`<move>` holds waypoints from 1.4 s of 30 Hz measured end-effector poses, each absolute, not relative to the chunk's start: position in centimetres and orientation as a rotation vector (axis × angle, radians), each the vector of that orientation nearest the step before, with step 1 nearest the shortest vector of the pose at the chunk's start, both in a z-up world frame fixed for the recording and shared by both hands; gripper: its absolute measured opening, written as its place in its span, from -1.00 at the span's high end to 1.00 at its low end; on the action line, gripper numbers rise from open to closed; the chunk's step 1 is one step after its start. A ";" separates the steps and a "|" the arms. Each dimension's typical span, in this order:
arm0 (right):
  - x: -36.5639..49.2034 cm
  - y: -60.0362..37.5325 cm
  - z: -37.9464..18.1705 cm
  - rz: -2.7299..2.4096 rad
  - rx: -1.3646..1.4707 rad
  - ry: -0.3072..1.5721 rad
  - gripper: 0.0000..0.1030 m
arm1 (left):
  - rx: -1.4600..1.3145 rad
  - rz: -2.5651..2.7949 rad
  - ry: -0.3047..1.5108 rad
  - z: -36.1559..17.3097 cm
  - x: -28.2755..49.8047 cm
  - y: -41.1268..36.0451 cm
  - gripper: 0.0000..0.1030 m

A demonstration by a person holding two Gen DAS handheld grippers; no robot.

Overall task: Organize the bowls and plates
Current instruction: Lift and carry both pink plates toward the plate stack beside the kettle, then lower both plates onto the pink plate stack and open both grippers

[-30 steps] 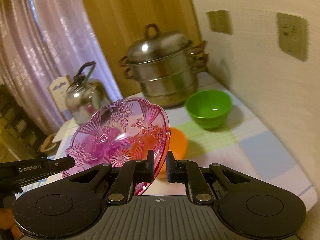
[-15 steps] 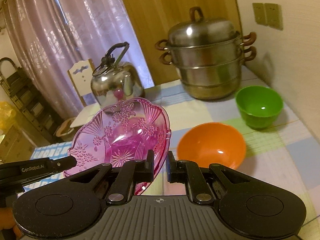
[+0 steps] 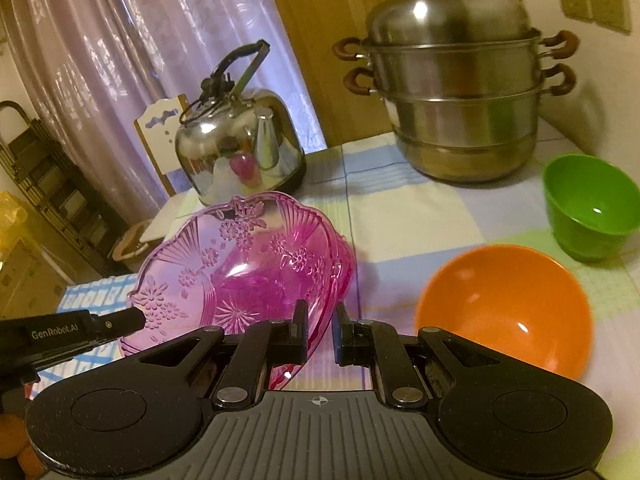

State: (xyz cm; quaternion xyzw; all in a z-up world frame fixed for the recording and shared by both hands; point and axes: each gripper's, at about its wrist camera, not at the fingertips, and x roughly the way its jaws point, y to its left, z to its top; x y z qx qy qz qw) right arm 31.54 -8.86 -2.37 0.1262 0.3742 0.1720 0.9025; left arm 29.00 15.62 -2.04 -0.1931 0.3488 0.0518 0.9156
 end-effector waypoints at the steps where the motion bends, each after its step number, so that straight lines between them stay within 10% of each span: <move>1: 32.2 -8.6 -2.7 0.353 0.258 0.774 0.78 | -0.398 0.109 0.717 -2.4 29.7 15.7 0.86; 42: 42.3 -4.8 -10.5 0.347 0.157 0.802 0.67 | -0.400 0.172 0.806 -9.4 38.2 17.4 0.76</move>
